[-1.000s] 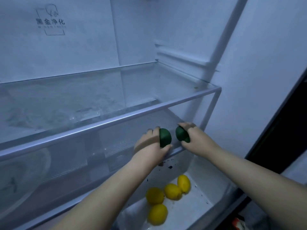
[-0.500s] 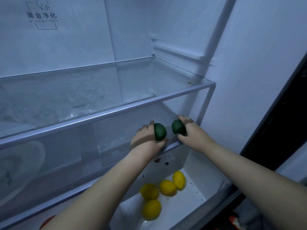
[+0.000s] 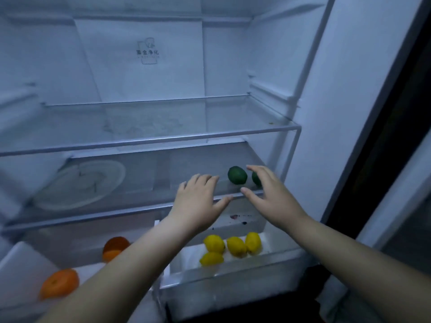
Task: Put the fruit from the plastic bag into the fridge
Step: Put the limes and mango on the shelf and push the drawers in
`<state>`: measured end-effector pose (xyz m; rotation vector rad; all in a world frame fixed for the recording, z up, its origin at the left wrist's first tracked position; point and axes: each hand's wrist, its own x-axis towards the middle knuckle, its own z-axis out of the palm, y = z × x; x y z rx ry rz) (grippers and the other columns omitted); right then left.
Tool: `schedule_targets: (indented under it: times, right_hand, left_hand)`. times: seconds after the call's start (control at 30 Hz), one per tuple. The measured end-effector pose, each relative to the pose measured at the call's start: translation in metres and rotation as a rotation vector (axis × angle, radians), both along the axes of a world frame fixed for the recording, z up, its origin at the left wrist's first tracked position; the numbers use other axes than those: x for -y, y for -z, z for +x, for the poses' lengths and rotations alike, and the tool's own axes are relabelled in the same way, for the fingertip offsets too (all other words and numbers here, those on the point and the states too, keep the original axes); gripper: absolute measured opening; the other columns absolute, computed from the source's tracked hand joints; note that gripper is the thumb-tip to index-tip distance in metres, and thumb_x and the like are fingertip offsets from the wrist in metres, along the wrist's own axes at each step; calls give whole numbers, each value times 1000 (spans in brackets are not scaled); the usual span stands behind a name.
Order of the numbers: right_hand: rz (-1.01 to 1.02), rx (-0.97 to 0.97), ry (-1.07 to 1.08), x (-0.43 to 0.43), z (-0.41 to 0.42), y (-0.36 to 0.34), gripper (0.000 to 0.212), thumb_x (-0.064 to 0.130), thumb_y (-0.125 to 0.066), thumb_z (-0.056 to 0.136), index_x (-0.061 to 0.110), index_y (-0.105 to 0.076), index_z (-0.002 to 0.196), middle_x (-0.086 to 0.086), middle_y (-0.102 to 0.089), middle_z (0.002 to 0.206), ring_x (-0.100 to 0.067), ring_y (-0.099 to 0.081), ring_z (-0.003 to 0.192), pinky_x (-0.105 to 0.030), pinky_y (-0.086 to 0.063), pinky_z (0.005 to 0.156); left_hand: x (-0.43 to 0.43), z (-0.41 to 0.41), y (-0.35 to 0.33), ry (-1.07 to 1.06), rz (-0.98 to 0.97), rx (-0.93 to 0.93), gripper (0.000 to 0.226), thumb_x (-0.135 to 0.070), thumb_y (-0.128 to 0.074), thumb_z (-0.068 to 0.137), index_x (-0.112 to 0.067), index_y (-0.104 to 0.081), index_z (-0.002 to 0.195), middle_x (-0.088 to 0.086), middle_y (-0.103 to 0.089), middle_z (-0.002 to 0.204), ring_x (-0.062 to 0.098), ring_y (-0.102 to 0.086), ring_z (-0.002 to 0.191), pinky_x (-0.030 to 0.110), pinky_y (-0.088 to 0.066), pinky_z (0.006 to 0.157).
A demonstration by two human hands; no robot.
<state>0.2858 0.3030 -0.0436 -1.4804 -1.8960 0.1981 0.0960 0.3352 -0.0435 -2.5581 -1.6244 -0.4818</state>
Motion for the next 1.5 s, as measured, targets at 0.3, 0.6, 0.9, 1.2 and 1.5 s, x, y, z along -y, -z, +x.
schedule_targets:
  times: [0.3,0.6,0.9,1.2,1.5]
  right_hand:
    - [144,283,-433,67,-75,-21,61,56,-30,92,15,-47,134,-1,-51,135,-14,-43,127,-31,-36,105]
    - [200,332,-843,144,-216,-40,56,49,-32,93,11,-50,130,-6,-54,130,-22,-48,120,-25,-30,100]
    - [294,338,-1210,288,-381,-47,62,59,-23,91,28,-27,145,8,-31,148,-10,-30,135,-26,-28,107]
    - [316,273,-1537,465,-526,-35,54,49,-36,93,24,-35,141,1,-44,141,-14,-43,126,-26,-39,98]
    - [380,234,-1867,625,-616,-10,59,52,-31,92,16,-45,137,-1,-51,136,-17,-47,125,-17,-29,99]
  left_hand:
    - [135,-76,-25,-262,125,-2,71,-60,-21,84,-17,-51,133,2,-54,133,24,-46,124,40,-41,97]
    - [302,-193,-45,-694,112,-52,74,-63,-20,81,-21,-48,135,-3,-51,135,18,-44,126,36,-36,99]
    - [506,-293,-43,-1082,112,-50,68,-64,-22,86,-25,-42,138,-6,-45,141,12,-40,130,33,-32,105]
    - [716,-367,-29,-1432,123,-59,63,-59,-32,85,-19,-55,128,0,-58,129,20,-53,121,39,-42,98]
    - [880,-389,5,-1763,138,-7,64,-56,-35,84,-14,-57,126,4,-58,129,22,-53,121,38,-42,98]
